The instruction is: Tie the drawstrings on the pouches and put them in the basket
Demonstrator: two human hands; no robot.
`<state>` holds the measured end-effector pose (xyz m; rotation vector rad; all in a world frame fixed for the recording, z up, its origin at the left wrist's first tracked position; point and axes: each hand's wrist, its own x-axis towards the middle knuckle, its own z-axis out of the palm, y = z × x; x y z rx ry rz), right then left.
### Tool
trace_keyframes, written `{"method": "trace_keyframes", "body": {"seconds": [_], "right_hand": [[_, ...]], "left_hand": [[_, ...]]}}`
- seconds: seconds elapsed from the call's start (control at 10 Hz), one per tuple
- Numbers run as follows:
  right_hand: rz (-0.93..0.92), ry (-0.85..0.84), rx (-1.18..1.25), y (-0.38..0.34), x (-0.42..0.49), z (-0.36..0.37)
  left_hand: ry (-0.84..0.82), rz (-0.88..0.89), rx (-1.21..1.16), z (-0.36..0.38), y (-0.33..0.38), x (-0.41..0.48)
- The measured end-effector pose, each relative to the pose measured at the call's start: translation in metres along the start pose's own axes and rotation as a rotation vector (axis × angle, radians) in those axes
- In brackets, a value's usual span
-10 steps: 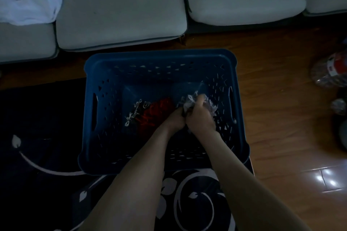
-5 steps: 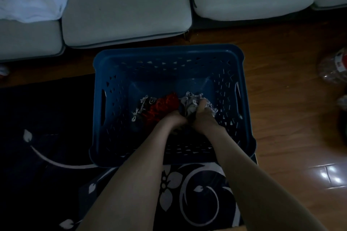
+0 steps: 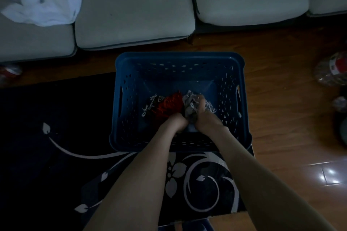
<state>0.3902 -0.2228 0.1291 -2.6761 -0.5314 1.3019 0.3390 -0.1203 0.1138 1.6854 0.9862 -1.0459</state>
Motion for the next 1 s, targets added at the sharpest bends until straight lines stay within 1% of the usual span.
{"method": "trace_keyframes", "body": {"seconds": [0.1, 0.2, 0.3, 0.4, 0.5, 0.6, 0.7, 0.8, 0.9, 1.0], "right_hand": [[0.048, 0.026, -0.047, -0.011, -0.016, -0.002], [0.048, 0.057, -0.034, -0.021, -0.032, -0.001], [-0.022, 0.101, 0.033, -0.033, -0.049, 0.006], [-0.093, -0.021, -0.040, -0.036, -0.055, 0.016], [-0.205, -0.206, -0.102, -0.030, -0.068, 0.020], [-0.383, -0.276, -0.165, -0.019, -0.088, 0.019], [-0.481, -0.319, -0.246, -0.018, -0.103, 0.012], [-0.499, -0.291, -0.363, -0.023, -0.107, 0.005], [-0.505, -0.236, -0.512, -0.023, -0.108, 0.001], [-0.452, -0.273, -0.454, -0.022, -0.111, 0.005]], "left_hand": [[0.039, -0.001, 0.044, -0.005, -0.013, -0.010], [0.087, -0.009, 0.081, -0.010, -0.028, -0.018], [0.162, -0.011, 0.140, -0.015, -0.045, -0.031], [0.214, -0.004, 0.129, -0.018, -0.060, -0.037], [0.238, -0.003, 0.087, -0.019, -0.073, -0.042], [0.233, -0.021, 0.041, -0.016, -0.079, -0.049], [0.168, 0.016, 0.078, -0.013, -0.086, -0.058], [0.115, 0.092, 0.131, -0.011, -0.095, -0.067], [0.101, 0.148, 0.154, -0.008, -0.100, -0.072], [0.105, 0.166, 0.239, -0.001, -0.093, -0.079]]}}
